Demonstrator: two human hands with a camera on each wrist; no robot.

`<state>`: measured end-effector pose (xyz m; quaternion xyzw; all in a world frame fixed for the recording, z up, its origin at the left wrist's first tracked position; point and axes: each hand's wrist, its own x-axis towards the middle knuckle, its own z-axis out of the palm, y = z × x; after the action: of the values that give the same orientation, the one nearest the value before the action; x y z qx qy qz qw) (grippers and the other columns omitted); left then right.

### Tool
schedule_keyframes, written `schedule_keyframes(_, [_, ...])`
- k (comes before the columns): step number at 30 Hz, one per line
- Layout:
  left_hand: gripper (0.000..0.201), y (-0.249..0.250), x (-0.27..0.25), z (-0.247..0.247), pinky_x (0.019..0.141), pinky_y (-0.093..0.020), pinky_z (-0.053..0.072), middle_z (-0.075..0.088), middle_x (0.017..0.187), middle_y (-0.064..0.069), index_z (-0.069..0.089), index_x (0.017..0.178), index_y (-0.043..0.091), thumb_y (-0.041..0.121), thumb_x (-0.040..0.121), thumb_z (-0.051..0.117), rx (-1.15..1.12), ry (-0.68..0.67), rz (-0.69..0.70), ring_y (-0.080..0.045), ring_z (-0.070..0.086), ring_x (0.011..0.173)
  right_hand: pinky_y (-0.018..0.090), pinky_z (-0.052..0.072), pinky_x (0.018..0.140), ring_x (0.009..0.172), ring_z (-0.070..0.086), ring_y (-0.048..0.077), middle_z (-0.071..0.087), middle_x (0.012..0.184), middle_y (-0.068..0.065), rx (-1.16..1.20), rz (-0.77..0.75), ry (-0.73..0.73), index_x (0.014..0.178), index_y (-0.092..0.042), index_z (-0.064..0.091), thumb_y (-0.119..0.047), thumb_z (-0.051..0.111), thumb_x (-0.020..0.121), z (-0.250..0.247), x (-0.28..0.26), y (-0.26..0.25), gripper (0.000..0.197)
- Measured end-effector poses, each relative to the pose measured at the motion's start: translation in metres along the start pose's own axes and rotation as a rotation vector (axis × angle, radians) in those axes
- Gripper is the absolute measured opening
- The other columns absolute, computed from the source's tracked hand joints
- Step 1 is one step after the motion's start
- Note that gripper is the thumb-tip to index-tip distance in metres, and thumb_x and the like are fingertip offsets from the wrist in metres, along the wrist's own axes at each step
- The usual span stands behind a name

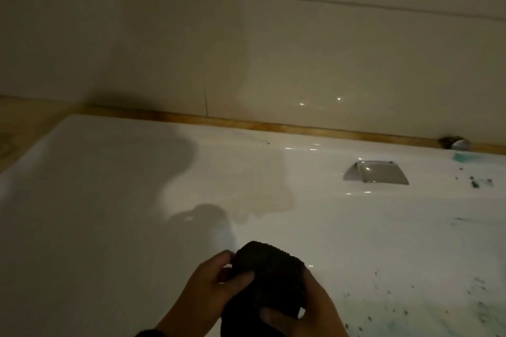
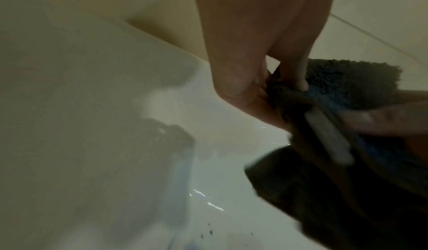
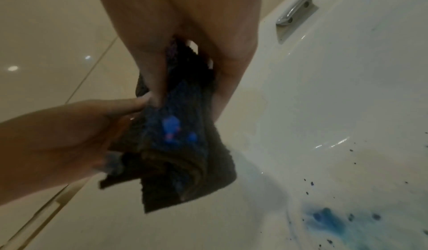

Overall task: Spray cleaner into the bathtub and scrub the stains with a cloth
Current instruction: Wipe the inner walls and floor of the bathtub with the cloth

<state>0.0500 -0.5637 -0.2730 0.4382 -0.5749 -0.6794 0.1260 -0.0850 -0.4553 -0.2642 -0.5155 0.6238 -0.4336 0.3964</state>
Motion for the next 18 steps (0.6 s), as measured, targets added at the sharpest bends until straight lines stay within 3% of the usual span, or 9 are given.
schedule_keyframes(2, [0.008, 0.01, 0.022, -0.011, 0.063, -0.022, 0.053, 0.07, 0.076, 0.002, 0.07, 0.081, 0.02, 0.012, 0.082, 0.069, 0.155, -0.066, 0.07, -0.008, 0.068, 0.072, 0.003, 0.043, 0.072, 0.102, 0.063, 0.013, 0.065, 0.082, -0.033, -0.046, 0.204, 0.139, 0.085, -0.048, 0.062, 0.0, 0.076, 0.07, -0.011, 0.015, 0.017, 0.052])
schedule_keyframes(4, [0.014, 0.02, 0.052, -0.037, 0.073, -0.015, 0.05, 0.069, 0.087, 0.022, 0.072, 0.081, 0.044, 0.03, 0.078, 0.069, 0.431, -0.021, 0.247, 0.002, 0.065, 0.081, -0.002, 0.038, 0.071, 0.09, 0.061, 0.003, 0.066, 0.073, -0.018, -0.153, 0.26, 0.221, 0.071, -0.064, 0.059, -0.032, 0.067, 0.063, -0.025, 0.039, 0.016, 0.034])
schedule_keyframes(6, [0.047, 0.042, 0.084, -0.07, 0.093, -0.02, 0.044, 0.061, 0.115, 0.026, 0.062, 0.113, 0.044, 0.056, 0.069, 0.05, 0.803, 0.056, 0.344, 0.003, 0.059, 0.104, -0.001, 0.037, 0.068, 0.073, 0.056, 0.003, 0.06, 0.07, -0.009, -0.257, 0.309, 0.42, 0.06, -0.077, 0.046, -0.032, 0.06, 0.061, -0.05, 0.065, 0.006, 0.048])
schedule_keyframes(7, [0.059, 0.056, 0.101, -0.087, 0.103, -0.023, 0.037, 0.053, 0.132, 0.018, 0.05, 0.13, 0.037, 0.056, 0.075, 0.046, 1.004, 0.105, 0.326, -0.004, 0.051, 0.12, 0.003, 0.041, 0.068, 0.069, 0.059, 0.007, 0.061, 0.074, -0.005, -0.302, 0.305, 0.448, 0.061, -0.071, 0.052, -0.022, 0.061, 0.071, -0.061, 0.079, -0.002, 0.05])
schedule_keyframes(9, [0.062, 0.088, 0.128, -0.122, 0.113, -0.027, 0.024, 0.024, 0.153, 0.006, 0.021, 0.148, 0.026, 0.04, 0.093, 0.046, 1.269, 0.187, 0.138, -0.012, 0.029, 0.138, 0.026, 0.054, 0.064, 0.059, 0.065, 0.023, 0.065, 0.076, 0.015, -0.241, 0.288, 0.549, 0.075, -0.045, 0.064, -0.015, 0.053, 0.086, -0.091, 0.116, -0.02, 0.033])
schedule_keyframes(10, [0.066, 0.102, 0.14, -0.136, 0.115, -0.028, 0.019, 0.011, 0.157, 0.002, 0.008, 0.15, 0.021, 0.036, 0.096, 0.044, 1.342, 0.211, 0.04, -0.014, 0.019, 0.142, 0.028, 0.054, 0.057, 0.056, 0.065, 0.027, 0.064, 0.077, 0.022, -0.234, 0.306, 0.616, 0.085, -0.029, 0.066, -0.017, 0.05, 0.091, -0.108, 0.139, -0.022, 0.021])
schedule_keyframes(12, [0.073, 0.12, 0.162, -0.157, 0.117, -0.032, 0.013, -0.01, 0.157, -0.004, -0.009, 0.149, 0.012, 0.036, 0.099, 0.038, 1.463, 0.183, -0.099, -0.017, 0.001, 0.145, 0.025, 0.046, 0.064, 0.074, 0.064, 0.03, 0.061, 0.095, 0.027, -0.456, 0.397, 0.718, 0.1, -0.008, 0.061, -0.016, 0.048, 0.091, -0.138, 0.193, -0.025, 0.018])
schedule_keyframes(14, [0.074, 0.123, 0.18, -0.17, 0.118, -0.037, 0.009, -0.016, 0.156, -0.007, -0.012, 0.148, 0.008, 0.038, 0.1, 0.034, 1.572, 0.181, -0.184, -0.019, -0.005, 0.145, 0.034, 0.042, 0.076, 0.093, 0.057, 0.036, 0.055, 0.112, 0.026, -0.688, 0.51, 0.663, 0.107, 0.001, 0.058, -0.014, 0.048, 0.09, -0.149, 0.242, -0.025, 0.025])
schedule_keyframes(18, [0.068, 0.11, 0.204, -0.188, 0.115, -0.035, 0.014, -0.005, 0.157, -0.009, -0.005, 0.149, 0.009, 0.027, 0.1, 0.038, 1.637, 0.208, -0.139, -0.024, 0.008, 0.145, 0.029, 0.034, 0.072, 0.107, 0.054, 0.033, 0.052, 0.123, 0.023, -0.774, 0.574, 0.439, 0.119, -0.002, 0.055, -0.021, 0.041, 0.097, -0.109, 0.292, -0.002, 0.033])
